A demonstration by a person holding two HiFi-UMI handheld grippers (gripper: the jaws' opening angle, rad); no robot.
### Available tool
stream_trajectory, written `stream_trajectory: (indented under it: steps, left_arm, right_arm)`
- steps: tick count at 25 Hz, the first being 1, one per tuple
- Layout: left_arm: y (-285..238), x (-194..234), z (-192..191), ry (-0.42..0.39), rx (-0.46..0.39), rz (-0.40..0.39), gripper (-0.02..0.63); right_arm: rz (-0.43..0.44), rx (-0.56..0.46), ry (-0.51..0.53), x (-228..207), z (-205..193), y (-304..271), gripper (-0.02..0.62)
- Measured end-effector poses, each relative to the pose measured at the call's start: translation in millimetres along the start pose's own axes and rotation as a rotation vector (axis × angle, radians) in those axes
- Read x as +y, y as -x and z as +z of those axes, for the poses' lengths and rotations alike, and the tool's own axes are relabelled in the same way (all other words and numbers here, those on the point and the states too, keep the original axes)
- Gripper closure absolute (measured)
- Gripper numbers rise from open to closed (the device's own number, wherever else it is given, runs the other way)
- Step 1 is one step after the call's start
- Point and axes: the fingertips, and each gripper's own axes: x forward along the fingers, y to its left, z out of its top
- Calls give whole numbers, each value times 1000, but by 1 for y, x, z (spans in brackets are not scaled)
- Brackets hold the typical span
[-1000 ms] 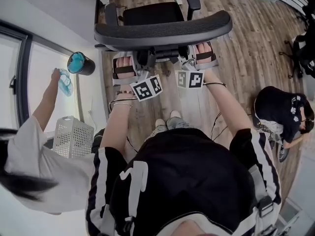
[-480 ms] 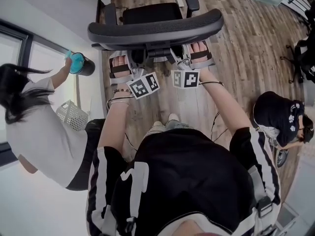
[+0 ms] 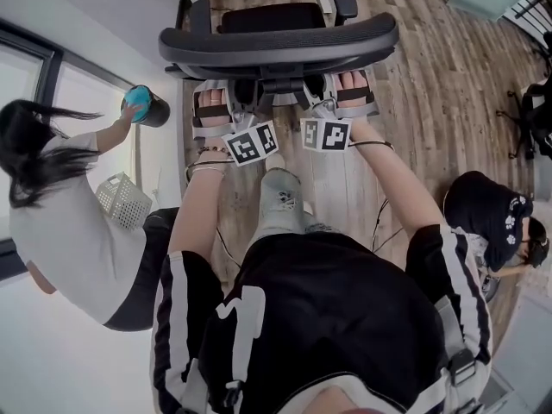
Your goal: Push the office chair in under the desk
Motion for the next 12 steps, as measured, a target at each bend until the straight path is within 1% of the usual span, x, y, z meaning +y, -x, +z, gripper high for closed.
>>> stream_trajectory:
  steps: [3, 6, 12]
  left_arm:
    - [-6, 3, -3, 24, 14, 11, 359]
    - [-10, 2, -5, 16, 25, 17, 358]
    - [-28, 6, -12, 32, 47, 28, 356]
  right_arm:
    - [2, -12, 27, 0, 1, -4, 262]
    - [8, -28, 48, 3, 0, -5, 262]
    - [8, -37, 33, 0, 0, -22, 262]
